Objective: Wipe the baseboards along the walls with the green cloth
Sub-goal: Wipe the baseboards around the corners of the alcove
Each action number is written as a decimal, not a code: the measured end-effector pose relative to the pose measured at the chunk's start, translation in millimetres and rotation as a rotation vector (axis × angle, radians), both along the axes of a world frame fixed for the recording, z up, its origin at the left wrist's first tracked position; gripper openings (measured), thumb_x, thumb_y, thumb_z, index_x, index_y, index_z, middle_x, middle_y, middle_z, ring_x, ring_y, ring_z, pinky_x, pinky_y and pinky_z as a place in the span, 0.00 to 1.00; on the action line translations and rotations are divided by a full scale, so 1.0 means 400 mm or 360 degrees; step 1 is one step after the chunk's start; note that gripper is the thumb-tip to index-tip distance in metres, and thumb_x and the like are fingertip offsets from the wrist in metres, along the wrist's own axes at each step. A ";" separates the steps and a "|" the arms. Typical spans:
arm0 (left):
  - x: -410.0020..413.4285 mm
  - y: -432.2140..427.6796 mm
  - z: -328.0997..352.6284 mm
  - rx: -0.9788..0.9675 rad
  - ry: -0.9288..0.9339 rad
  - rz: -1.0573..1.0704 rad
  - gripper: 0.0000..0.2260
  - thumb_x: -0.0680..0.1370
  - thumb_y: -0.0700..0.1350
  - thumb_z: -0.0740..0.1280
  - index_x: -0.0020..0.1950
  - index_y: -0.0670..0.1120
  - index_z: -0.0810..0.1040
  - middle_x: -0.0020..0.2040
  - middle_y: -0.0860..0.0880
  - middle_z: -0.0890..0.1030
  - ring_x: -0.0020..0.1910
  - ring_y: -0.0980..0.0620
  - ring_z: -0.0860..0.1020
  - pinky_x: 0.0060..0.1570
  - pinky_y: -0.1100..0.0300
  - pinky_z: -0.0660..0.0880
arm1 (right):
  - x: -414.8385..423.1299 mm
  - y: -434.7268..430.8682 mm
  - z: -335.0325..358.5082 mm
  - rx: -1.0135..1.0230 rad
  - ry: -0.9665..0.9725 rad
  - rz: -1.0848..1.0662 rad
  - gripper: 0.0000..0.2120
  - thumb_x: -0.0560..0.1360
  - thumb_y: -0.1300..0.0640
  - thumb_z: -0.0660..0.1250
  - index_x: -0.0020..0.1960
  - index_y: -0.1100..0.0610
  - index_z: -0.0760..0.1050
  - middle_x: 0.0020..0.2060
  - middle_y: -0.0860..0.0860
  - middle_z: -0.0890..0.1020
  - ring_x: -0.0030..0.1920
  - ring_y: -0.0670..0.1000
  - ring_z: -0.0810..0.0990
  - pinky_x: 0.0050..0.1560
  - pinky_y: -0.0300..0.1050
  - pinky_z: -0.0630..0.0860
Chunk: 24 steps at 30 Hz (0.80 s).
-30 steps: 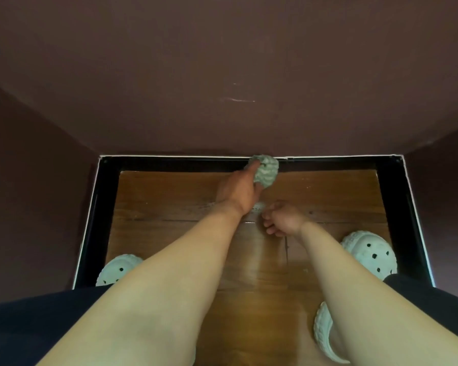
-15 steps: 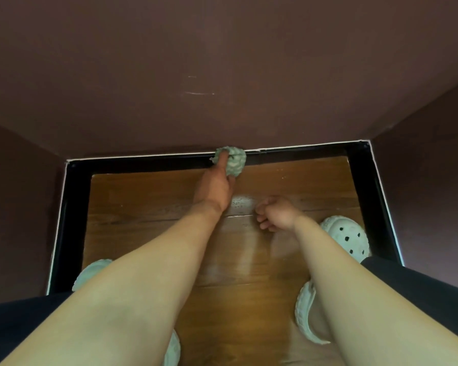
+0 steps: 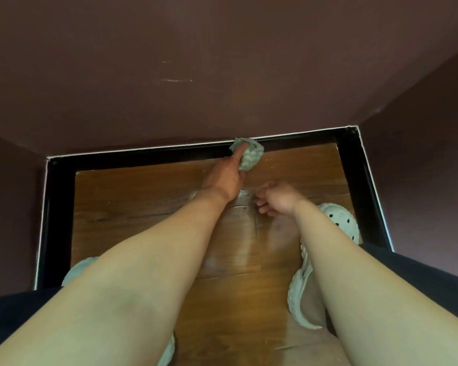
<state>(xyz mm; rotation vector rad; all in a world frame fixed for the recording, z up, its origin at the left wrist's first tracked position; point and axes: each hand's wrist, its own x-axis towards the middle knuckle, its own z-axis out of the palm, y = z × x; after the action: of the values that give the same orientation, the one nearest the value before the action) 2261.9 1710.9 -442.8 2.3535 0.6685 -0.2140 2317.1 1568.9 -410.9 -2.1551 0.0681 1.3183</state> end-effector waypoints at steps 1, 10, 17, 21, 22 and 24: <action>0.007 -0.006 -0.001 -0.0045 -0.0002 -0.0015 0.31 0.81 0.43 0.63 0.81 0.58 0.56 0.64 0.41 0.80 0.58 0.40 0.80 0.58 0.53 0.76 | 0.003 -0.003 0.001 0.0008 0.0001 -0.0016 0.05 0.81 0.57 0.59 0.48 0.53 0.74 0.37 0.49 0.80 0.32 0.48 0.78 0.34 0.40 0.71; -0.010 0.014 0.008 0.0373 -0.0015 0.0292 0.22 0.80 0.47 0.62 0.74 0.58 0.64 0.59 0.45 0.81 0.56 0.40 0.81 0.46 0.53 0.75 | -0.024 -0.009 -0.005 -0.0034 0.0028 -0.0003 0.09 0.80 0.59 0.60 0.42 0.52 0.73 0.36 0.50 0.80 0.31 0.48 0.78 0.33 0.39 0.71; 0.002 0.006 -0.017 -0.0093 -0.0065 0.0020 0.28 0.82 0.42 0.61 0.80 0.60 0.59 0.70 0.44 0.76 0.62 0.43 0.78 0.62 0.52 0.75 | -0.030 -0.016 -0.013 -0.0028 0.0022 -0.0019 0.07 0.79 0.58 0.61 0.44 0.52 0.74 0.37 0.51 0.81 0.31 0.49 0.78 0.34 0.39 0.71; 0.017 0.013 0.003 0.0195 -0.0101 0.0055 0.23 0.81 0.45 0.62 0.75 0.59 0.66 0.64 0.45 0.80 0.59 0.42 0.79 0.53 0.53 0.75 | -0.035 -0.029 -0.016 -0.0043 0.0029 -0.0045 0.08 0.79 0.59 0.62 0.42 0.53 0.74 0.35 0.51 0.80 0.31 0.50 0.78 0.33 0.40 0.70; 0.025 0.018 0.012 0.0240 -0.0137 0.0086 0.20 0.81 0.46 0.62 0.73 0.58 0.69 0.64 0.46 0.80 0.59 0.42 0.79 0.54 0.53 0.75 | -0.035 -0.026 -0.015 -0.0038 0.0028 -0.0046 0.08 0.79 0.59 0.62 0.41 0.53 0.74 0.35 0.51 0.80 0.31 0.50 0.78 0.33 0.40 0.70; 0.036 0.032 0.026 0.0268 -0.0186 0.0109 0.17 0.81 0.46 0.61 0.70 0.57 0.74 0.64 0.47 0.80 0.60 0.43 0.79 0.56 0.53 0.75 | -0.036 -0.015 -0.012 -0.0021 0.0030 -0.0044 0.08 0.79 0.59 0.61 0.42 0.52 0.73 0.36 0.51 0.80 0.31 0.49 0.78 0.33 0.39 0.71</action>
<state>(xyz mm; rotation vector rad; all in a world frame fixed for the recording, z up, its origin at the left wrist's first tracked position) 2276.1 1723.6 -432.4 2.4760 0.7333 0.0114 2302.6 1562.8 -415.9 -2.1453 0.1144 1.3262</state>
